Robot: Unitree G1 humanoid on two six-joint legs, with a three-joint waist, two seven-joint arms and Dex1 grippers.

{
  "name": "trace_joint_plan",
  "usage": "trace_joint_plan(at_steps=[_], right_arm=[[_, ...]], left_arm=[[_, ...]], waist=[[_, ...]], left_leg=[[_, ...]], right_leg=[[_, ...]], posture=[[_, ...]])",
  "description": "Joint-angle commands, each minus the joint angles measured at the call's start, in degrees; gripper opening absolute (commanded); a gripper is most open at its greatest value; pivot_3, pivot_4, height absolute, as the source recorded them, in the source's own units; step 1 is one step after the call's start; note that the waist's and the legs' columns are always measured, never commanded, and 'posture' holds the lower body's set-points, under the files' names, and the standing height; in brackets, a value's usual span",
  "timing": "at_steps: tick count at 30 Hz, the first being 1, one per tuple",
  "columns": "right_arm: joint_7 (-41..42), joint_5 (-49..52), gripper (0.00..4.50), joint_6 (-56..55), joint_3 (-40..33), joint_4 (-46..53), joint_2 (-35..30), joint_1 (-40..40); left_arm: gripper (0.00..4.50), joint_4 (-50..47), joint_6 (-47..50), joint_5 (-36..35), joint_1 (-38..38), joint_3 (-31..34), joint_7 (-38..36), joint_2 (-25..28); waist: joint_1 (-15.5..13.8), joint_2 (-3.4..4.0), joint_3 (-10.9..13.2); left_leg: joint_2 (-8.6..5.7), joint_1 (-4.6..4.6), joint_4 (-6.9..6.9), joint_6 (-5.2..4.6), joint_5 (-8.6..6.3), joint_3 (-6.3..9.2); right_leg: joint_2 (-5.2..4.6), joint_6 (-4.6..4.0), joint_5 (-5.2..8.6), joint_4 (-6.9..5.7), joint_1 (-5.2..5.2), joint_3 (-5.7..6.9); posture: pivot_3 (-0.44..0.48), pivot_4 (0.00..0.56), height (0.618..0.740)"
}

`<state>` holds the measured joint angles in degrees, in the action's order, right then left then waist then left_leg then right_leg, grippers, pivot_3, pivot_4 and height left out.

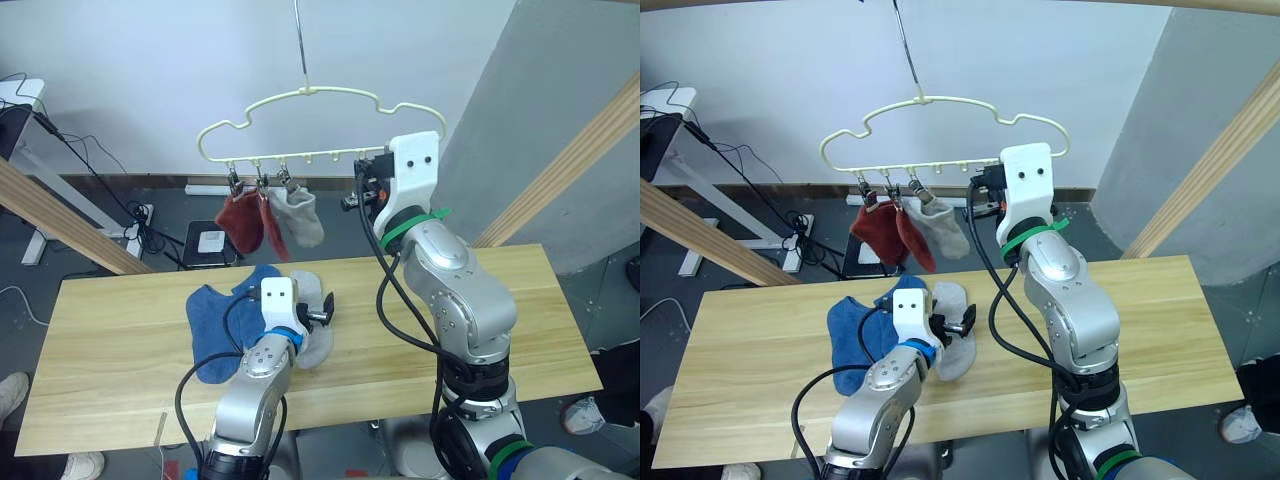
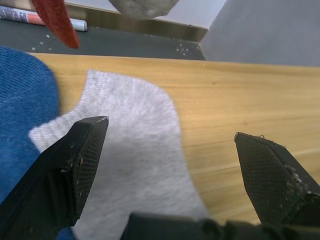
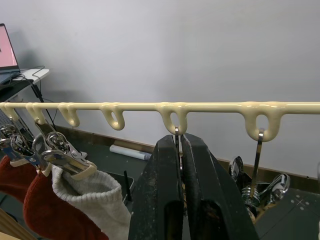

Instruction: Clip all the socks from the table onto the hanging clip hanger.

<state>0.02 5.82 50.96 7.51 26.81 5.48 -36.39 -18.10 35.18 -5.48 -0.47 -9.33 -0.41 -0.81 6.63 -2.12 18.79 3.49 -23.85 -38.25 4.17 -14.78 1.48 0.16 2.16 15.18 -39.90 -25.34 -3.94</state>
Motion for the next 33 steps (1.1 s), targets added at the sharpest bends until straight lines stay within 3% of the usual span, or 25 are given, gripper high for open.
trace_joint_plan(at_steps=[1,8,19,22,28,33], right_arm=[[0.24,0.42,0.0,-0.15,-0.03,2.42,-0.05,0.28],[0.31,0.48,0.0,-0.17,-0.02,2.07,-0.01,0.19],[-0.1,0.55,0.0,0.29,0.04,2.39,0.64,0.44],[-0.26,0.6,0.0,0.6,0.1,2.6,0.95,0.6],[-0.16,0.53,0.0,0.54,0.12,2.58,1.04,0.64],[-0.17,0.5,0.0,0.47,0.14,2.54,1.06,0.68]], left_arm=[[4.47,-1.58,2.25,1.07,0.57,-1.67,0.91,-0.63],[4.47,1.08,4.89,4.07,-0.93,-0.54,4.22,-1.23],[4.47,2.81,10.95,3.52,-0.43,-0.68,3.41,-1.63],[3.91,3.12,10.81,3.47,-0.53,-0.11,2.69,-0.7],[2.25,3.01,10.41,3.36,-0.19,-0.17,1.45,0.15],[1.61,2.52,9.62,3.01,0.55,-0.59,-0.08,0.8]], waist=[[0.03,0.0,0.0],[0.06,0.0,0.0],[0.16,0.0,-0.2],[0.22,0.0,-0.25],[0.23,0.01,-0.3],[0.23,0.01,-0.39]], left_leg=[[0.0,0.0,0.01,0.0,0.0,0.0],[0.0,0.0,0.02,0.0,0.0,0.0],[0.0,0.04,0.03,0.0,0.0,0.0],[0.0,0.05,0.03,0.0,0.0,0.0],[0.0,0.04,0.04,0.0,0.0,-0.01],[0.0,0.04,0.06,0.0,0.0,-0.01]], right_leg=[[0.02,0.0,0.0,0.0,0.0,0.0],[0.02,0.0,0.0,0.02,0.0,0.0],[0.02,0.0,0.0,0.02,0.02,-0.01],[0.03,0.01,0.01,0.02,0.03,-0.01],[0.02,0.01,0.01,0.05,0.03,-0.01],[0.02,0.01,0.01,0.08,0.03,-0.01]], posture=[[-0.21,0.29,0.74],[-0.214,0.289,0.74],[-0.216,0.289,0.74],[-0.215,0.289,0.74],[-0.214,0.29,0.74],[-0.211,0.291,0.74]])
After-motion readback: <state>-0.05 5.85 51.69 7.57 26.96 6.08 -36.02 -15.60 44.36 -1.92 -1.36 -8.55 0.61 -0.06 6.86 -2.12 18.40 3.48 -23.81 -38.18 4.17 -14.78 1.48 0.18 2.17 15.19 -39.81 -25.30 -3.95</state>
